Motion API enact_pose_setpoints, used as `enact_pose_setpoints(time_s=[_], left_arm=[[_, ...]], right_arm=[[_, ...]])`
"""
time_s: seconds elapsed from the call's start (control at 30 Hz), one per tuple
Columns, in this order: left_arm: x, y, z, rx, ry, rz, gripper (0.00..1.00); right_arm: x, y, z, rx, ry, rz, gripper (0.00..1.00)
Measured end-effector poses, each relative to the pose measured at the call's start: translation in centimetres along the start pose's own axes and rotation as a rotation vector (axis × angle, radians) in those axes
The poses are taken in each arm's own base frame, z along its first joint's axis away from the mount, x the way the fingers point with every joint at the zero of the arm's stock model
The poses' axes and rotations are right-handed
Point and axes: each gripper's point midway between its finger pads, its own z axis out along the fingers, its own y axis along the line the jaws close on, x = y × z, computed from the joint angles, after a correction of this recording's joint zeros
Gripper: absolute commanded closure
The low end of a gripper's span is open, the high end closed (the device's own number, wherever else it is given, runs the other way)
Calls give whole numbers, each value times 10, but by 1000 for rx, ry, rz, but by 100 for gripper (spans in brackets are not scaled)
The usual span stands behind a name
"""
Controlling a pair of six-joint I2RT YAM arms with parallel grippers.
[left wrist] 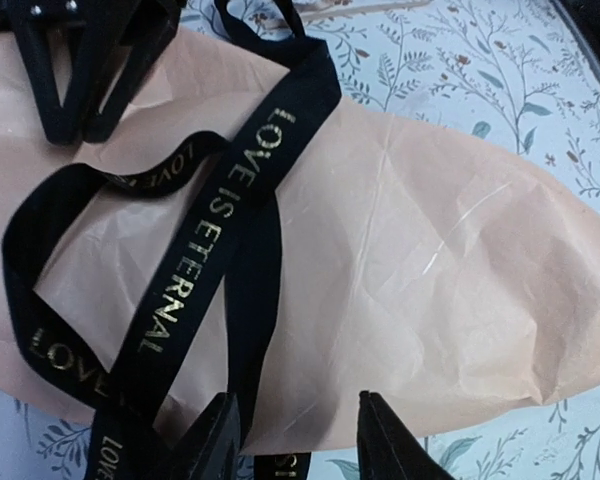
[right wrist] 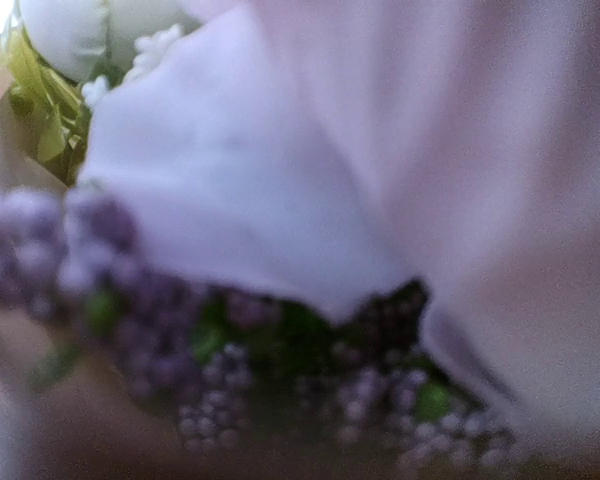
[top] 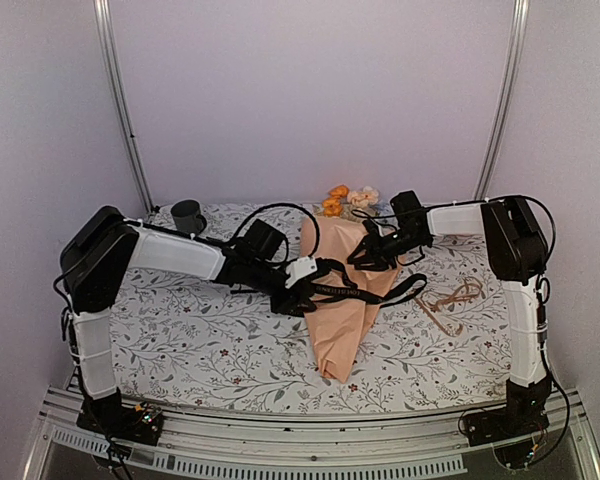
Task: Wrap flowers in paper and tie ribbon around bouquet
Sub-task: Cross the ribbon over the folded bouquet.
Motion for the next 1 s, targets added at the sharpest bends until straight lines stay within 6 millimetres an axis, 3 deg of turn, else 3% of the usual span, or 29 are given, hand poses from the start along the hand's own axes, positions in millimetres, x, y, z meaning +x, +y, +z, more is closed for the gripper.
enact_pose_setpoints(time_s=[0.17, 0.3, 0.63, 0.7, 0.83, 1.0], left_arm=[[30, 0, 25, 28, 76, -40, 64], [30, 2, 26, 17, 80, -48, 68], [38, 21, 21, -110, 107, -44, 67], [37, 26, 20, -140, 110, -38, 72], [37, 30, 19, -159, 114, -33, 99], [33, 29, 19, -154, 96, -36, 100]], right_arm=[[0, 0, 0, 0, 0, 0, 66], [0, 0, 0, 0, 0, 0, 66], [0, 0, 0, 0, 1, 0, 66], [0, 0, 0, 0, 1, 0, 66], [0, 0, 0, 0, 1, 0, 66], [1, -1, 0, 0, 1, 0, 66]])
